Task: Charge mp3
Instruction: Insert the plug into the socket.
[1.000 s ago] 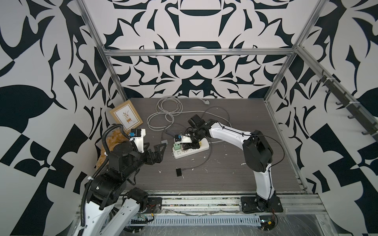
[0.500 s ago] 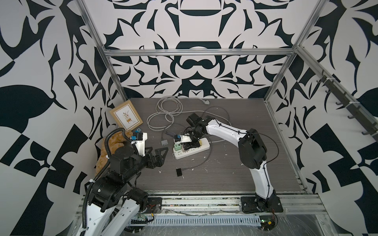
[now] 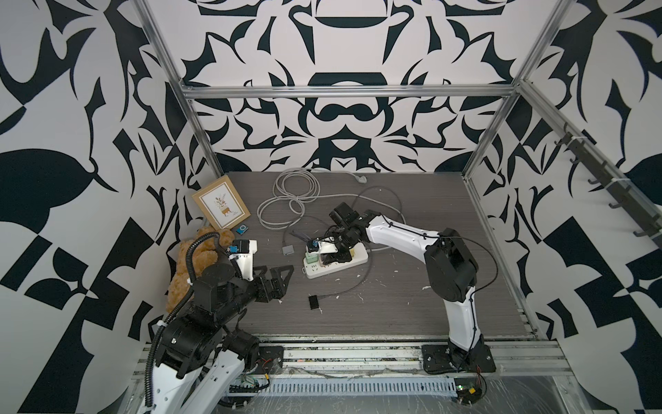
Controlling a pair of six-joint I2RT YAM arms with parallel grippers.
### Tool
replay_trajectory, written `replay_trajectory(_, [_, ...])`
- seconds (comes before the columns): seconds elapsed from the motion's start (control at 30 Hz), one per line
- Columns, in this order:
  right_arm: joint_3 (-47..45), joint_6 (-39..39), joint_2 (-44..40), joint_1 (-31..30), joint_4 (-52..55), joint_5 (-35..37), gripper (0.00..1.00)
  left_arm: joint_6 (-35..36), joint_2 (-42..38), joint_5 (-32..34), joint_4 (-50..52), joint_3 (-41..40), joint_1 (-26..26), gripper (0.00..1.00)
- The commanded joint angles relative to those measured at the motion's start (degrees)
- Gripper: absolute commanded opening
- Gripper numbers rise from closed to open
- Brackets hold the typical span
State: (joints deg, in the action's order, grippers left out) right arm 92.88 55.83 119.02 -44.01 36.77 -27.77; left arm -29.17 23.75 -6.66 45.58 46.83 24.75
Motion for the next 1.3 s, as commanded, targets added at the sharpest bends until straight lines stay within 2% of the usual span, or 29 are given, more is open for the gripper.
replay_trajectory(0.0, [-1.5, -2.7, 8.4, -0.4, 14.2, 7.9, 0.0, -0.5, 1.1, -1.0, -0.7, -0.1, -0.1, 0.99])
replay_trajectory(0.33, [0.6, -5.2, 11.3, -1.4, 17.7, 9.6, 0.0, 0.2, 1.3, -1.2, -0.7, 0.3, -0.1, 0.99])
replay_trajectory(0.53, [-3.3, -8.6, 9.8, -2.8, 12.8, 10.6, 0.0, 0.7, 0.1, -0.8, -0.2, 0.1, -0.1, 0.99])
replay_trajectory(0.87, [-8.8, -17.2, 8.4, -4.6, 3.1, 7.9, 0.0, 1.5, 0.1, -0.1, -0.3, 0.5, -0.1, 0.99])
replay_trajectory(1.27, [-15.2, -24.0, 7.2, -6.6, -3.1, 9.4, 0.0, 1.6, 0.6, -0.2, -1.3, 0.3, -0.1, 0.99])
